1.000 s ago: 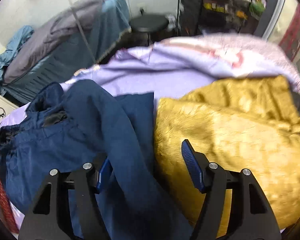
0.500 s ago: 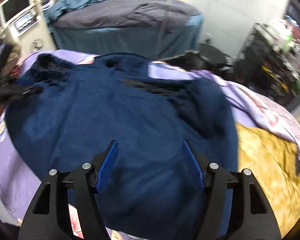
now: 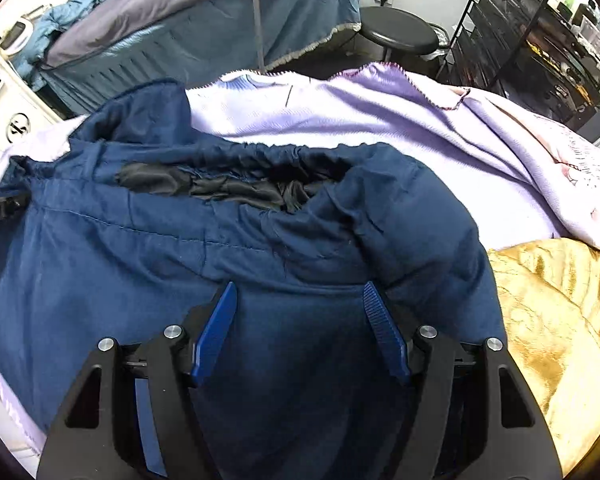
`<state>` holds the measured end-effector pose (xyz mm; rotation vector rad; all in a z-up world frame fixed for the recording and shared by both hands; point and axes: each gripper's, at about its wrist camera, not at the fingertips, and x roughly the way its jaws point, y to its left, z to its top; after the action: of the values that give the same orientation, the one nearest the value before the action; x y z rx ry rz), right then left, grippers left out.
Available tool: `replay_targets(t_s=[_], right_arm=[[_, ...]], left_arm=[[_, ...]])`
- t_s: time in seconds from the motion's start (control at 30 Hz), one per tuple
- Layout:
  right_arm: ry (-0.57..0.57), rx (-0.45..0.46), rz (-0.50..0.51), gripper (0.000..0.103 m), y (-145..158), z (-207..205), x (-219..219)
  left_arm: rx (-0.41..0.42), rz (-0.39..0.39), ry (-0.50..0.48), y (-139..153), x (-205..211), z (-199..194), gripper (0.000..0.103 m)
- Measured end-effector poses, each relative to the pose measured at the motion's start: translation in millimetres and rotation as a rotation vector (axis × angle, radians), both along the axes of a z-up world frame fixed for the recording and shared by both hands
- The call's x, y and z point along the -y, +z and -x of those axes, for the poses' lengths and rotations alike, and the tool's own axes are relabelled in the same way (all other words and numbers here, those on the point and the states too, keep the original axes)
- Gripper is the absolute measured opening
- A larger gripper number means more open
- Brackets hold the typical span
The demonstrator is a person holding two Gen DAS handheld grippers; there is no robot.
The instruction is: Fold large clothes
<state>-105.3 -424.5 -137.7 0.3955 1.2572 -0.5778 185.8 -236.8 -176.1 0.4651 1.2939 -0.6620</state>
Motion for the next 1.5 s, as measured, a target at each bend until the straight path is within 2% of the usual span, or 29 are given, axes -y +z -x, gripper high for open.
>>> replay_targets(t_s=[0.27, 0.43, 0.47, 0.53, 0.6, 0.73, 0.83, 0.9, 0.97, 1.0, 1.03, 1.1, 1.2, 1.3, 1.4, 1.5], right_arm=[[-0.019, -0.007, 0.033, 0.069, -9.7, 0.4, -3.8], [-0.025, 0.001, 0.038, 0.069, -5.7, 1.5, -5.2], [-0.031, 0.004, 0.037, 0.069, -2.9, 1.8, -6.3], [-0.045, 0.022, 0.035, 0.069, 7.0, 4.6, -9.6], [-0.066, 0.054, 0.025, 0.069, 18.6, 10.0, -13.4], [-0.110, 0.148, -0.017, 0.069, 45.1, 30.4, -22.1], [-0.127, 0.189, -0.031, 0.069, 62.2, 49.2, -28.1], [-0.129, 0.207, -0.004, 0.069, 74.7, 66.8, -33.7], [-0.126, 0.208, 0.024, 0.071, 82.7, 81.7, -38.1], [-0.126, 0.207, 0.042, 0.083, 86.6, 93.8, -40.9], [-0.128, 0.211, 0.052, 0.087, 88.5, 102.0, -41.4], [-0.143, 0.215, 0.058, 0.087, 89.9, 122.8, -40.1], [-0.191, 0.210, 0.034, 0.087, 89.6, 158.7, -34.2], [-0.243, 0.236, -0.030, 0.087, 84.3, 184.1, -24.2], [-0.270, 0.257, -0.089, 0.087, 77.2, 194.4, -20.0], [-0.247, 0.258, -0.149, 0.087, 67.4, 188.4, -17.9]], left_arm=[[0.048, -0.052, -0.027, 6.1, 8.3, 8.0, 0.065], [0.074, -0.050, -0.026, 20.4, 2.2, 16.3, 0.072], [0.075, -0.038, -0.022, 26.1, -1.3, 18.5, 0.072], [0.069, 0.014, -0.015, 39.8, -9.6, 20.9, 0.085], [0.073, 0.072, 0.003, 56.8, -21.3, 24.0, 0.092], [0.064, 0.191, 0.041, 90.6, -44.7, 22.5, 0.094], [0.114, 0.179, 0.109, 103.5, -66.6, 17.6, 0.094], [0.139, 0.157, 0.143, 104.4, -85.2, 17.1, 0.094], [0.122, 0.147, 0.167, 100.4, -105.2, 19.7, 0.094], [0.108, 0.143, 0.182, 95.8, -121.3, 25.3, 0.094], [0.098, 0.137, 0.194, 92.3, -133.6, 32.5, 0.094], [0.090, 0.118, 0.212, 84.3, -158.8, 50.3, 0.094], [0.070, 0.113, 0.254, 74.1, -192.9, 77.2, 0.094], [0.011, 0.101, 0.305, 60.0, -222.3, 102.4, 0.094], [-0.018, 0.098, 0.339, 52.4, -237.9, 121.1, 0.094], [-0.033, 0.102, 0.357, 50.0, -241.9, 132.8, 0.094]])
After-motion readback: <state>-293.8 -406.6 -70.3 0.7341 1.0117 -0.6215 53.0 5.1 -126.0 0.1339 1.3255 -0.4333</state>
